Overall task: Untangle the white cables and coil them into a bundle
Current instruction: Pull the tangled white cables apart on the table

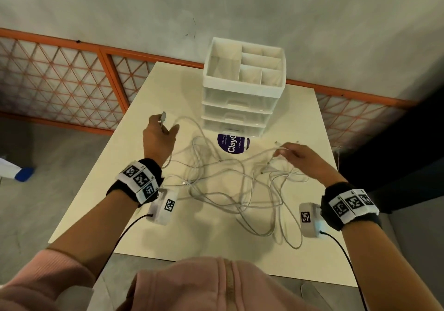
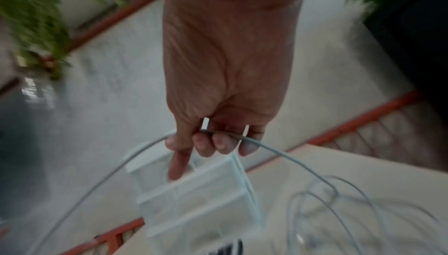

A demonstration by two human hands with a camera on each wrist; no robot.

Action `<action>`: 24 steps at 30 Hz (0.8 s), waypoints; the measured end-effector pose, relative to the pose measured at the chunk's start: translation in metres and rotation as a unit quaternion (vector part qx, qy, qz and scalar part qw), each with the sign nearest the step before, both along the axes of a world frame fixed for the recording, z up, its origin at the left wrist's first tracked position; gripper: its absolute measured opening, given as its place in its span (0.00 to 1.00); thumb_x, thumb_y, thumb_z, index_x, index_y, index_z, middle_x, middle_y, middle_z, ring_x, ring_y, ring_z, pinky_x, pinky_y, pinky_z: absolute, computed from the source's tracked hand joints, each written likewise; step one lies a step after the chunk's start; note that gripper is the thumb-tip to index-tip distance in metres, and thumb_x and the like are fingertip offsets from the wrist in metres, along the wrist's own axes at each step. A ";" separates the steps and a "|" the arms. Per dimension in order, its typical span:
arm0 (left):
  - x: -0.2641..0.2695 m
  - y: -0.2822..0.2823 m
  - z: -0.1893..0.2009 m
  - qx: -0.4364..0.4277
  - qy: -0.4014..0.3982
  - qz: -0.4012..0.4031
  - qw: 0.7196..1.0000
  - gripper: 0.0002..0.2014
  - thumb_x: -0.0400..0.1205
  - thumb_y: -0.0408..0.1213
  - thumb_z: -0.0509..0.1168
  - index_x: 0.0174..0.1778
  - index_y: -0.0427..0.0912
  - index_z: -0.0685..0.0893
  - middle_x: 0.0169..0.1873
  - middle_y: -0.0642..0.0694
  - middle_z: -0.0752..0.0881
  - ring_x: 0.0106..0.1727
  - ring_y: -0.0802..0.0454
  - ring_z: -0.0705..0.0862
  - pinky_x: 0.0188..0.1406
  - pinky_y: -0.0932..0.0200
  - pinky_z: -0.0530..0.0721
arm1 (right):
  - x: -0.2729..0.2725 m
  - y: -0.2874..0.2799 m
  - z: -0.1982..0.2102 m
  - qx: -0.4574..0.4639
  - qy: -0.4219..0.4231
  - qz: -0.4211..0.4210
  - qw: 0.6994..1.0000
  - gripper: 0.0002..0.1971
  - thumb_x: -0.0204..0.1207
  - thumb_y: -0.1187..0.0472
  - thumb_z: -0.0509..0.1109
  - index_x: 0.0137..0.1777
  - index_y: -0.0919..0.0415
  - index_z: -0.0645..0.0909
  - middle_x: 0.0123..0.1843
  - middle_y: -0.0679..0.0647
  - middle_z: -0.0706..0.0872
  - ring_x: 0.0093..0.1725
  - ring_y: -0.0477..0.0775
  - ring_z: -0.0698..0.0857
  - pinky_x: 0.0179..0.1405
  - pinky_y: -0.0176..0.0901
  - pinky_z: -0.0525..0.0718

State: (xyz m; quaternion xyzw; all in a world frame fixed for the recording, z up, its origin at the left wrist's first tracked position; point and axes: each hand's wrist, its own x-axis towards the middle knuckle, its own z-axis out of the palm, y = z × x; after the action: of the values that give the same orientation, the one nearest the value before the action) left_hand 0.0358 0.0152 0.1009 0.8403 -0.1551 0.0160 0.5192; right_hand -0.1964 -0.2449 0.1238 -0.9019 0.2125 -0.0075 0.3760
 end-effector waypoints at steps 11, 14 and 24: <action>-0.067 -0.037 0.017 0.013 0.006 -0.355 0.935 0.12 0.81 0.40 0.67 0.35 0.37 0.82 0.22 0.52 0.71 0.25 0.59 0.67 0.28 0.63 0.65 | 0.067 0.050 0.063 -0.040 -0.059 0.126 0.989 0.08 0.79 0.57 0.68 0.50 0.58 0.87 0.44 0.50 0.88 0.42 0.42 0.83 0.41 0.26 0.75; -0.042 -0.024 0.022 -0.029 -0.021 -0.260 0.965 0.14 0.83 0.42 0.64 0.37 0.35 0.81 0.23 0.43 0.74 0.26 0.58 0.68 0.28 0.59 0.66 | 0.054 0.033 0.045 -0.034 -0.010 0.076 0.997 0.09 0.80 0.55 0.66 0.47 0.57 0.86 0.37 0.50 0.85 0.34 0.46 0.78 0.35 0.34 0.72; 0.005 -0.002 0.028 0.072 -0.161 -0.162 0.971 0.16 0.77 0.53 0.69 0.39 0.42 0.84 0.21 0.51 0.72 0.25 0.49 0.71 0.25 0.59 0.66 | 0.060 -0.007 -0.036 -0.132 0.039 -0.089 0.987 0.11 0.79 0.60 0.68 0.55 0.64 0.88 0.58 0.68 0.77 0.63 0.67 0.72 0.65 0.46 0.65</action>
State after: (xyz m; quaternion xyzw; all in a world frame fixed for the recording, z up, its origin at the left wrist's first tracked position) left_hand 0.0408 0.0133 0.1285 0.8256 -0.3714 0.0552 0.4211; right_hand -0.1366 -0.2524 0.0880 -0.9207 0.3032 -0.0340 0.2432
